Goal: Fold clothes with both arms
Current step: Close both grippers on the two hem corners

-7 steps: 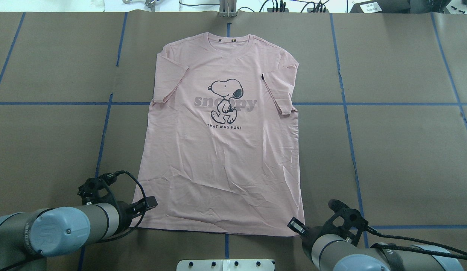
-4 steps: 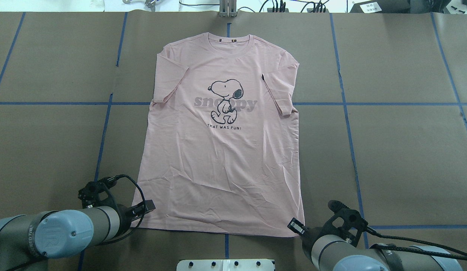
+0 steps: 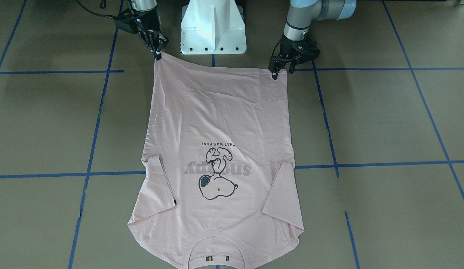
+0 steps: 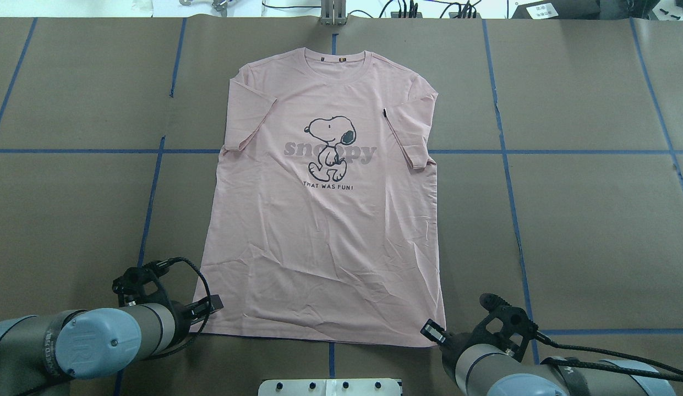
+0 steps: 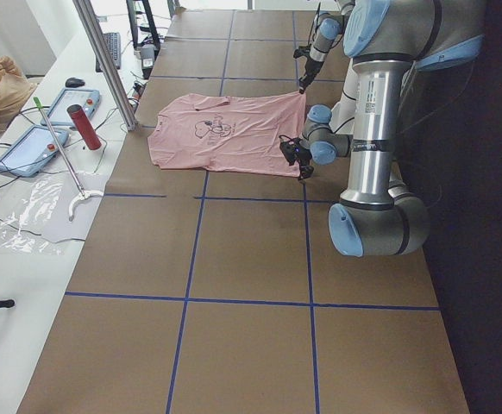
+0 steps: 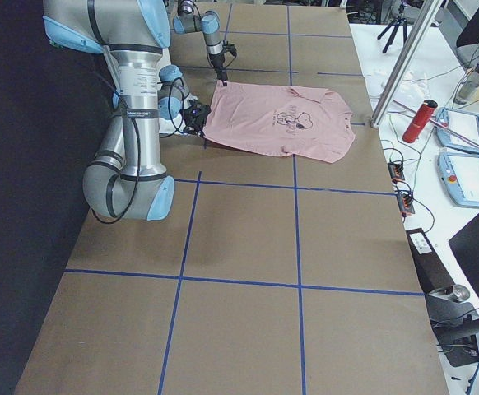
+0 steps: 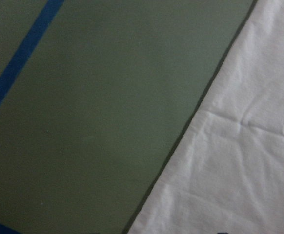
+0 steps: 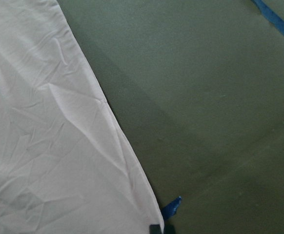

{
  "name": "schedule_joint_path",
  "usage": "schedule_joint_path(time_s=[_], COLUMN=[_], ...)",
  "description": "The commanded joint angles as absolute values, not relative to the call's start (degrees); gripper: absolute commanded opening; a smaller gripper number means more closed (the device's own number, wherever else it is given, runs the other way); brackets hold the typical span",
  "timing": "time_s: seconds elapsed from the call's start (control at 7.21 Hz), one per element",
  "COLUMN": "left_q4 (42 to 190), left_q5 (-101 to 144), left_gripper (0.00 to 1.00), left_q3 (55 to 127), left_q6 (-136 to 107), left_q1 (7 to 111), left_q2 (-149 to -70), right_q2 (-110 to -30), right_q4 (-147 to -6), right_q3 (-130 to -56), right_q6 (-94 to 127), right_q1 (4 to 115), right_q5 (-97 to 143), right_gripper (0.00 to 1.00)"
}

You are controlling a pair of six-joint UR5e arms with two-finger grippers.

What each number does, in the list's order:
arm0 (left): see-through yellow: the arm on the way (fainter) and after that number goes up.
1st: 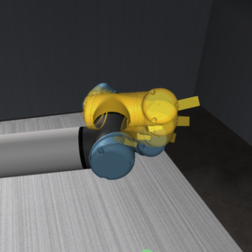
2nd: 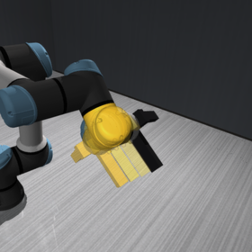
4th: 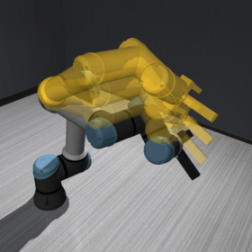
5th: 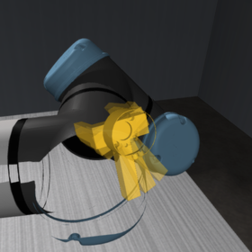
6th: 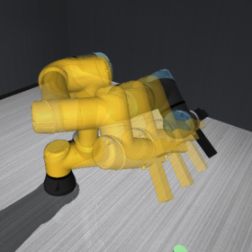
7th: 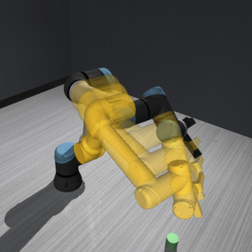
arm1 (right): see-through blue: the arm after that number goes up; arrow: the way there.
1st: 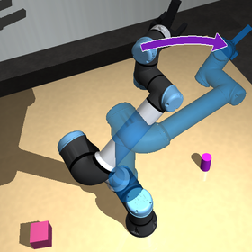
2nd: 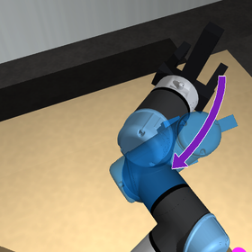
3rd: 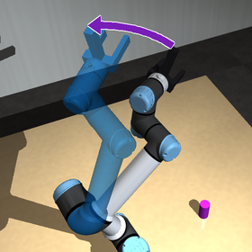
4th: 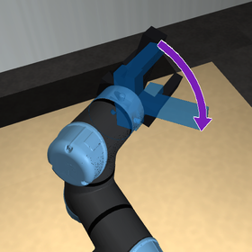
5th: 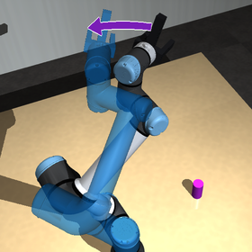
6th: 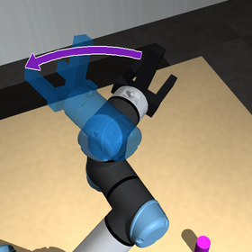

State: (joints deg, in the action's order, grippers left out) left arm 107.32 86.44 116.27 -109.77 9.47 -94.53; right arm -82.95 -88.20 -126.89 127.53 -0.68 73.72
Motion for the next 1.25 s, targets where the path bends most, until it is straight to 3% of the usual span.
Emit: schedule_joint_path(time_s=[0.0, 0.28, 0.69, 1.11], left_q4=[106.79, 106.70, 106.70, 102.34], left_q5=[86.66, 86.75, 88.24, 88.24], left_gripper=[0.71, 0.00, 0.00, 0.00], left_q3=[116.28, 117.33, 118.12, 123.37], left_q6=[-109.78, -109.78, -110.30, -115.02], left_q1=[9.32, 9.32, 8.79, 6.70], left_q2=[-94.66, -94.66, -94.75, -95.09], right_q2=[-82.88, -82.88, -82.79, -83.05], right_q4=[-88.15, -88.15, -88.16, -88.24], right_q3=[-126.83, -126.83, -126.91, -127.44], right_q6=[127.53, 127.53, 127.53, 127.44], right_q1=[-0.79, -0.79, -0.79, -0.44], right_q5=[73.65, 73.65, 73.57, 73.74], right_gripper=[0.00, 0.00, 0.00, 0.00])
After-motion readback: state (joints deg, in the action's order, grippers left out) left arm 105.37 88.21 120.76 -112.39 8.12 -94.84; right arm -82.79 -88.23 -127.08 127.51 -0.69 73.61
